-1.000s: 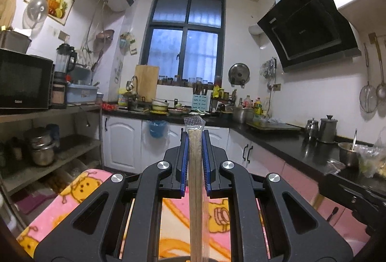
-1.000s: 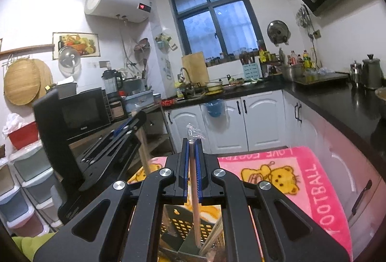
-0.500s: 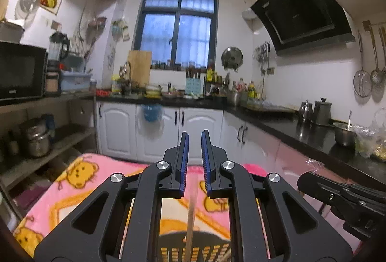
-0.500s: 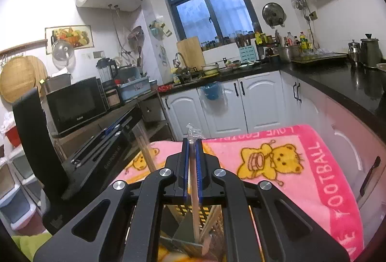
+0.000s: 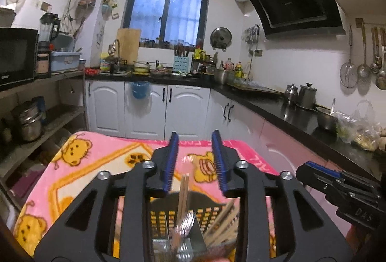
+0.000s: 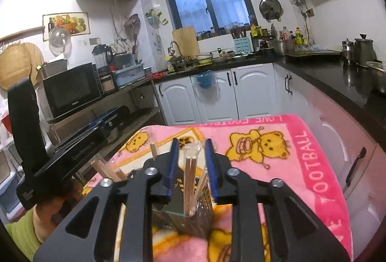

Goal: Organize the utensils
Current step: 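Lower the chopsticks into the caddy and open both tools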

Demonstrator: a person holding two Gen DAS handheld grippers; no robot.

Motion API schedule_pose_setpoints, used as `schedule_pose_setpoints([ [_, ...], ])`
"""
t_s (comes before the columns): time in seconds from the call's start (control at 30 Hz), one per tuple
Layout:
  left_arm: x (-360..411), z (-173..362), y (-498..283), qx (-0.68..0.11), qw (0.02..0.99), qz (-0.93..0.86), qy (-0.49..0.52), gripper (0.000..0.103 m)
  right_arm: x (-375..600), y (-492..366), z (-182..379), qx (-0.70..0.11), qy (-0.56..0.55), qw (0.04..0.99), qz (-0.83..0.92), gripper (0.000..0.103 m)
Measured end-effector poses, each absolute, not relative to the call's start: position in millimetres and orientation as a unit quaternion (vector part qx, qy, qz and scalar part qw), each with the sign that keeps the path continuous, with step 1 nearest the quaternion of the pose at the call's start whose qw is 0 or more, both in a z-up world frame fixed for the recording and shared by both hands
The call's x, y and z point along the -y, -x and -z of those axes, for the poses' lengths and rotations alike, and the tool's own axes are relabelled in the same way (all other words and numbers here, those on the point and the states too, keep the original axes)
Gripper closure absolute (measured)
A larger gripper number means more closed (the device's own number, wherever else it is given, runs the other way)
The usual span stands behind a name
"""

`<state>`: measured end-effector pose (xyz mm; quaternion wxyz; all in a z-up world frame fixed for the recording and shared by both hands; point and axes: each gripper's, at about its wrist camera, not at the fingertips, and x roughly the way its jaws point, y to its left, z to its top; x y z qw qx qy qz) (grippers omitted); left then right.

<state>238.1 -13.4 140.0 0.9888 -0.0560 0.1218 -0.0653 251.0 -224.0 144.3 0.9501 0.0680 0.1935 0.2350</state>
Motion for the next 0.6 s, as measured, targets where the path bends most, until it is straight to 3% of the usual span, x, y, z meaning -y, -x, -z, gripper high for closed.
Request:
schedule_pose_setpoints([
  [0.13,10.4,-139.6,-221.1,-0.125,0.988,0.076,0.054,0.062,227.2,-239.4,-147.1,-0.192,-0.063,0.950,-0.237,0.070],
  [0.2,11.2,-140.2,-210.7,-0.115,0.989,0.078,0.042,0.058,227.6,-231.8,-147.9,-0.192,-0.056,0.950,-0.239,0.062],
  [0.6,-2.4,-125.6,-175.7,-0.163,0.981,0.089,0.049,0.026,228.4,-193.8,-134.1,-0.204,-0.036,0.947,-0.246,0.044],
])
